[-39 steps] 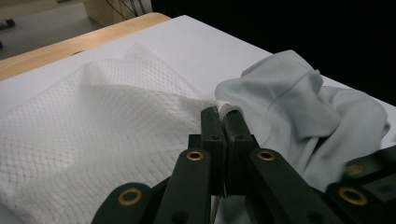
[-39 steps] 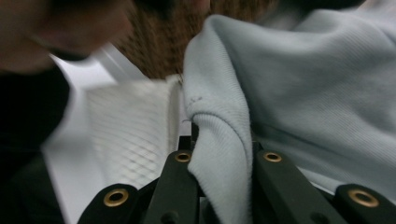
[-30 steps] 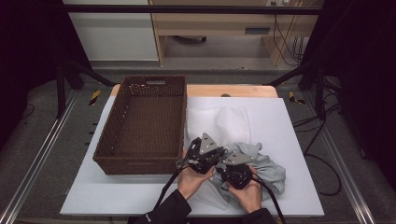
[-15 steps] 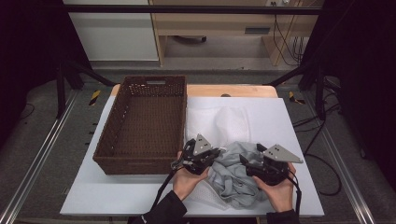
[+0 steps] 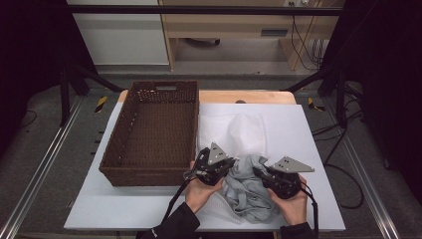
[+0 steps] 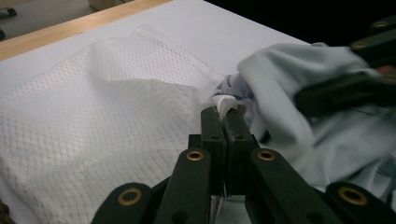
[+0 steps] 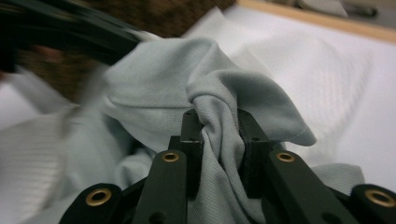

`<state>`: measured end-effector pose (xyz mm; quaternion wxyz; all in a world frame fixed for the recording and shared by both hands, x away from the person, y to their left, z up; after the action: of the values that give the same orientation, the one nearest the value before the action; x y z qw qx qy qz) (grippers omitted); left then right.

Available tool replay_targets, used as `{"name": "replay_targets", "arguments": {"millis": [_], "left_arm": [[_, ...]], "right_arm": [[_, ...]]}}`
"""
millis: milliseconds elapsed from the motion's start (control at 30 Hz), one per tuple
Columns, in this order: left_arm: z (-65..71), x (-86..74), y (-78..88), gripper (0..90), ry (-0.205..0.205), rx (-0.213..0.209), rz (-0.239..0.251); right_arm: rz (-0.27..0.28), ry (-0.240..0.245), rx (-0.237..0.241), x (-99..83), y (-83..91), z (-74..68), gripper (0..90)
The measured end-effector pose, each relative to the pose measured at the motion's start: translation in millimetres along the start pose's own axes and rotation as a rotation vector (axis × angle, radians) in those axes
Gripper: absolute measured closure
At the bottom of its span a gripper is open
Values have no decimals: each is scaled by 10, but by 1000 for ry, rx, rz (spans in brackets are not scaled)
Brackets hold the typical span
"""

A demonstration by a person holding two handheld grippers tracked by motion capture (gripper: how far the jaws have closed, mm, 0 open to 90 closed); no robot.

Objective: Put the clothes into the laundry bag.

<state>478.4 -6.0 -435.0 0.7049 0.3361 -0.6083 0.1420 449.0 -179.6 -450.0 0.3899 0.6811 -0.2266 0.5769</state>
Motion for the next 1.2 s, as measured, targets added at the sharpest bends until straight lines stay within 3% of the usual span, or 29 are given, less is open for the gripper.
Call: {"name": "replay_targets", "arguments": {"millis": [133, 233, 267, 367, 467, 633, 733, 767, 900, 1033, 1133, 1200], "left_arm": [[19, 86, 24, 888, -1, 6, 17], [70, 157, 43, 888, -3, 1, 30], [83, 164, 45, 888, -12, -2, 26], [143, 162, 42, 889, -35, -1, 25], [149, 128, 36, 889, -29, -7, 18], [138, 36, 17, 890, -30, -7, -11], [114, -33, 9, 889, -23, -1, -22], [100, -51, 11, 889, -16, -1, -18], [48, -73, 53, 889, -18, 0, -9], [-5, -55, 98, 889, -17, 7, -3], [-31, -53, 108, 888, -19, 12, -8], [-38, -55, 106, 889, -18, 12, -10]], "right_arm": [[22, 61, 88, 96, 55, -283, 763], [2, 49, 158, 43, -33, -451, 761], [-7, 50, 162, 18, -82, -488, 761], [-46, 44, 124, -53, -235, -494, 760], [-82, 22, 82, -119, -378, -439, 760], [-131, 53, -19, -196, -587, -417, 759], [-116, 40, -90, -238, -691, -356, 756], [-109, 30, -94, -241, -703, -348, 753], [-64, 0, -32, -225, -629, -328, 702], [-35, -20, 38, -117, -401, -343, 571], [3, -15, 52, 2, -163, -327, 459], [42, 8, 30, 82, -21, -259, 382]]}}
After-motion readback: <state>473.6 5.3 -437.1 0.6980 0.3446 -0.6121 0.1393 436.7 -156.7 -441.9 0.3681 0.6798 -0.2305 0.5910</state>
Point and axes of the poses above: each handheld gripper's, and its own axes: y roughly backward along the jaws, x roughly out of its top, z roughly to its right, the point moved 5 cm from there along -y, roughly forward along the jaws, and after that the axes turned 13 degrees about z, right-handed, at the moved point
